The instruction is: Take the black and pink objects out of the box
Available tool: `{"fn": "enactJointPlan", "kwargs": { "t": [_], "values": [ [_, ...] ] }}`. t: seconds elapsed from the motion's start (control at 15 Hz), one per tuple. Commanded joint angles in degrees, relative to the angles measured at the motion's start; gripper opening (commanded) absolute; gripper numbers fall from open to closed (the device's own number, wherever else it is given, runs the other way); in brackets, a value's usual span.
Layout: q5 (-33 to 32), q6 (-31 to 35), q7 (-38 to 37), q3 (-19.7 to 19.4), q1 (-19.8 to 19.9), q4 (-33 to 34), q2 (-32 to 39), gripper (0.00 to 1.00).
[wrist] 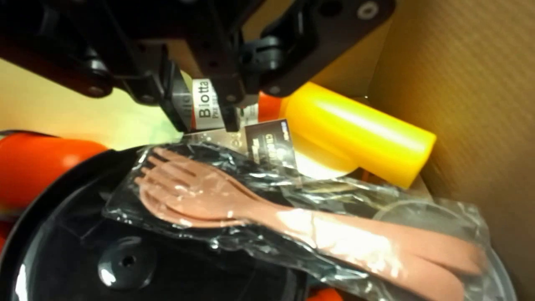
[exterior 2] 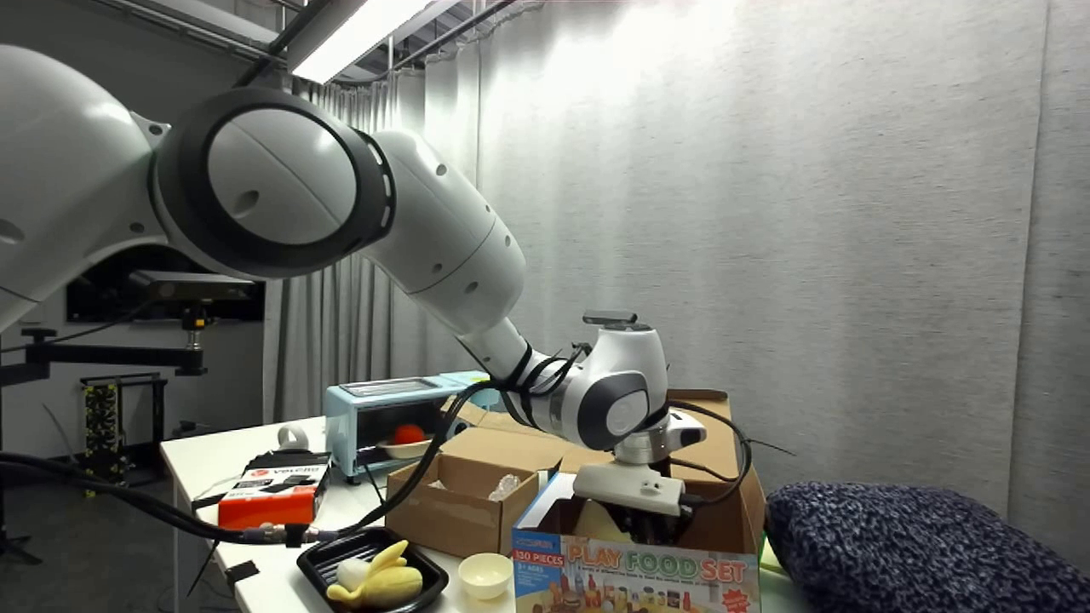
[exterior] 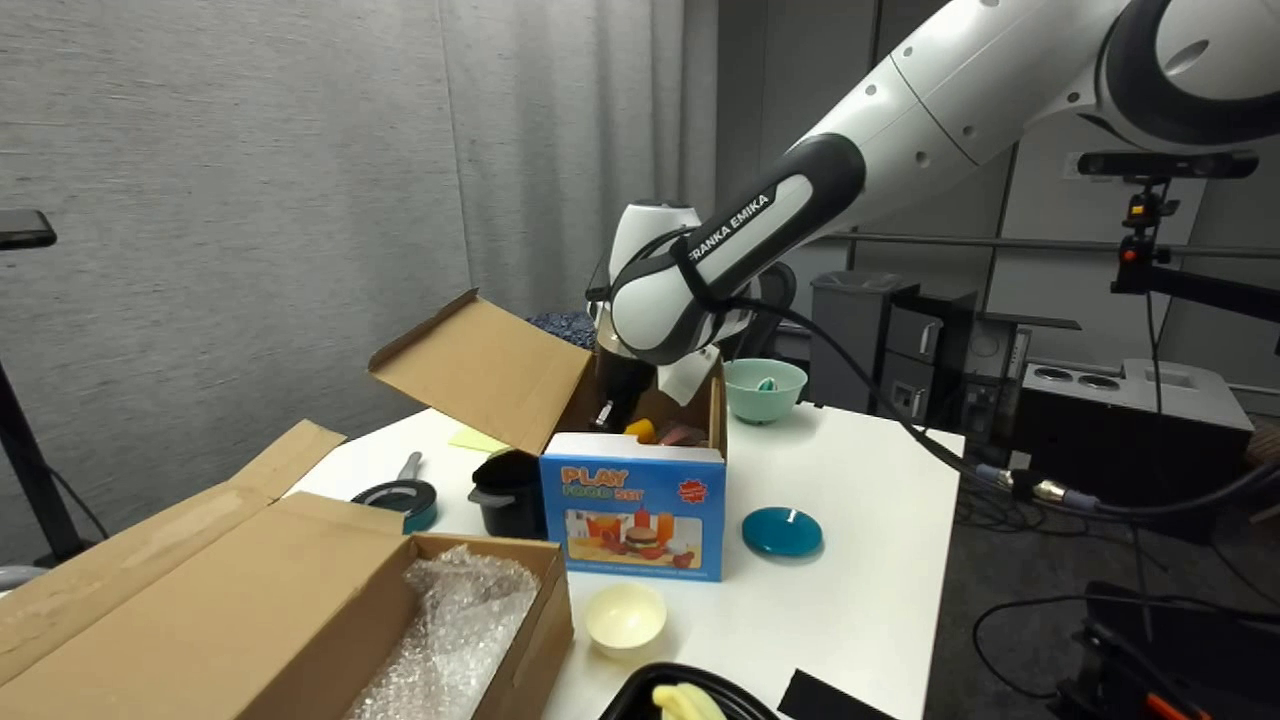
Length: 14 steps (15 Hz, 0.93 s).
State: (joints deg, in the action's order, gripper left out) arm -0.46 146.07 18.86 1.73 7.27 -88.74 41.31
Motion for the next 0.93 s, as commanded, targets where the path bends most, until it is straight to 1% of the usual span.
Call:
{"fn": "enactJointPlan", "kwargs": {
  "t": [0.0, 0.27, 0.47, 0.73, 0.8, 0.87],
  "values": [
    [0.72, -2.34, 2.49, 1.74, 2.4, 1.97, 0.2, 0.0],
    [2.22, -2.19, 3.58, 3.39, 4.17, 1.52, -1.48, 0.0],
    [3.27, -2.68, 3.95, 4.29, 4.78, 1.03, -3.51, 0.0],
    [4.07, -5.43, 3.36, 3.95, 4.5, 0.18, -7.21, 0.0],
    [3.83, -7.87, 3.33, 3.62, 4.21, 0.34, -7.99, 0.0],
    [3.27, -9.72, 2.54, 2.9, 3.6, 0.6, -8.36, 0.26]
  ]
}}
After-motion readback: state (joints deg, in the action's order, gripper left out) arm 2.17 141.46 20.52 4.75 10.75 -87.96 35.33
